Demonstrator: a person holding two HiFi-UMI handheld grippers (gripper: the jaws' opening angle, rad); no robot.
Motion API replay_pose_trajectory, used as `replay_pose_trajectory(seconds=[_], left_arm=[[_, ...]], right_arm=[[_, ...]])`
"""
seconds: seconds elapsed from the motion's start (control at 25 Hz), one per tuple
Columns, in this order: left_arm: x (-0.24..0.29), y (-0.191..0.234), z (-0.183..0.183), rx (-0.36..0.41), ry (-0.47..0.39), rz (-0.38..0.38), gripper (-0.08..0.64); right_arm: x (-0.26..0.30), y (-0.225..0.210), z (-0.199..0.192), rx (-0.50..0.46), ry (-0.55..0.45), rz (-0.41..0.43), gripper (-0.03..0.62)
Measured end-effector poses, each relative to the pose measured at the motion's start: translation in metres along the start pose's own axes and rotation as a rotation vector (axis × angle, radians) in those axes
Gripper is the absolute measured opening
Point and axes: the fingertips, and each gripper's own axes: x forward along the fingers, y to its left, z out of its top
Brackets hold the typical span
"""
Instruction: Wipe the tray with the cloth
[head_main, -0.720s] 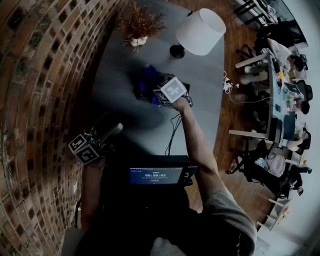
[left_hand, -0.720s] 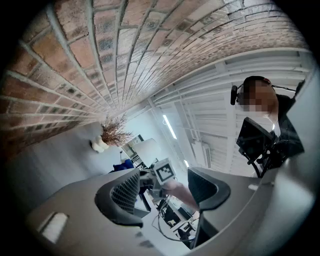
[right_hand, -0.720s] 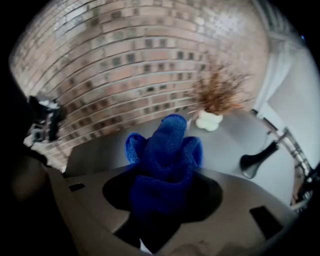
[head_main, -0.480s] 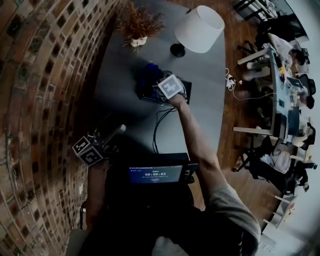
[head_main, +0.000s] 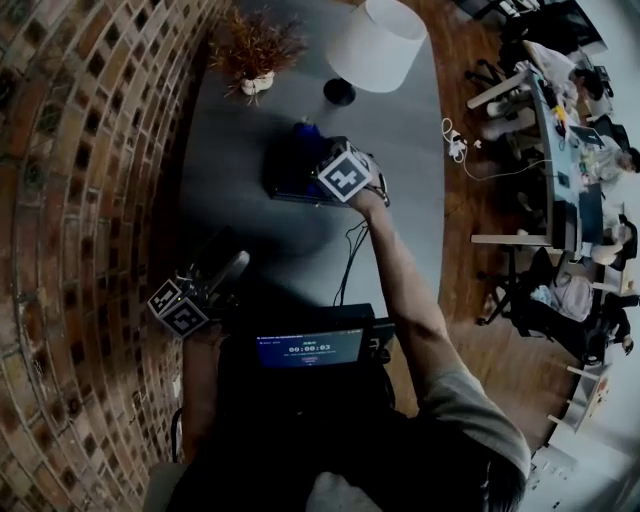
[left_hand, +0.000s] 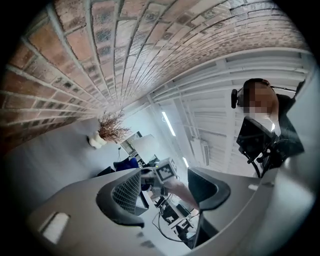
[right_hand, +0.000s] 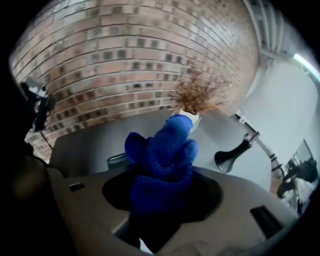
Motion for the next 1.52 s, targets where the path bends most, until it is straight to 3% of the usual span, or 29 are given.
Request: replay_pose_trajectory(seconds=[0.08, 0.16, 0.4, 0.48, 0.56, 0.6, 0.76, 0.84, 0.96, 1.08, 1.2, 1.28, 1.32, 1.44, 1.52], left_arm=[[0.0, -0.002, 0.0, 0.002, 0.004, -0.001, 0.299], [0.0, -0.004, 0.001, 0.004, 0.003, 0.003, 0.299], [-0.001, 0.001, 0.0, 0.007, 0.014, 0.009, 0.299], [0.001, 0.001, -0.002, 0.001, 0.023, 0.006, 0.299], [0.005, 0.0, -0.003, -0.004, 0.03, 0.001, 0.299], [0.006, 0.0, -0.003, -0.005, 0.033, -0.001, 0.299], [0.01, -0.004, -0.006, 0.0, 0.042, -0.012, 0.299], [0.011, -0.007, -0.007, 0.003, 0.042, -0.015, 0.299], [0.009, -0.011, -0.005, 0.011, 0.035, -0.012, 0.299], [0.005, -0.008, -0.001, 0.009, 0.037, 0.004, 0.299], [0.007, -0.002, -0.004, -0.002, 0.049, 0.009, 0.299], [0.01, -0.001, -0.007, -0.007, 0.054, 0.0, 0.299], [0.012, -0.001, -0.008, -0.006, 0.056, -0.006, 0.299], [0.017, -0.005, -0.012, -0.003, 0.065, -0.025, 0.299], [0.019, -0.008, -0.014, -0.002, 0.067, -0.029, 0.299]], right_arm=[[0.018, -0.024, 0.001, 0.077, 0.0, 0.001, 0.21], [0.035, -0.016, -0.008, 0.074, 0.033, 0.038, 0.21], [0.013, 0.069, -0.027, -0.159, 0.116, 0.097, 0.209], [-0.004, 0.111, -0.04, -0.238, 0.143, 0.203, 0.209], [-0.016, 0.129, -0.048, -0.236, 0.142, 0.283, 0.209], [-0.019, 0.118, -0.048, -0.2, 0.129, 0.261, 0.209], [-0.015, -0.001, -0.032, 0.0, 0.056, -0.043, 0.21], [0.0, -0.034, -0.037, 0.087, 0.064, -0.067, 0.21], [0.019, -0.021, -0.06, 0.08, 0.13, -0.012, 0.21], [0.001, 0.035, -0.07, -0.104, 0.187, 0.051, 0.209], [-0.026, 0.103, -0.09, -0.257, 0.261, 0.219, 0.209], [-0.039, 0.118, -0.094, -0.219, 0.239, 0.315, 0.209], [-0.041, 0.105, -0.09, -0.173, 0.206, 0.297, 0.209], [-0.041, 0.006, -0.07, -0.045, 0.108, 0.023, 0.21], [-0.031, -0.047, -0.066, 0.024, 0.091, -0.092, 0.21]])
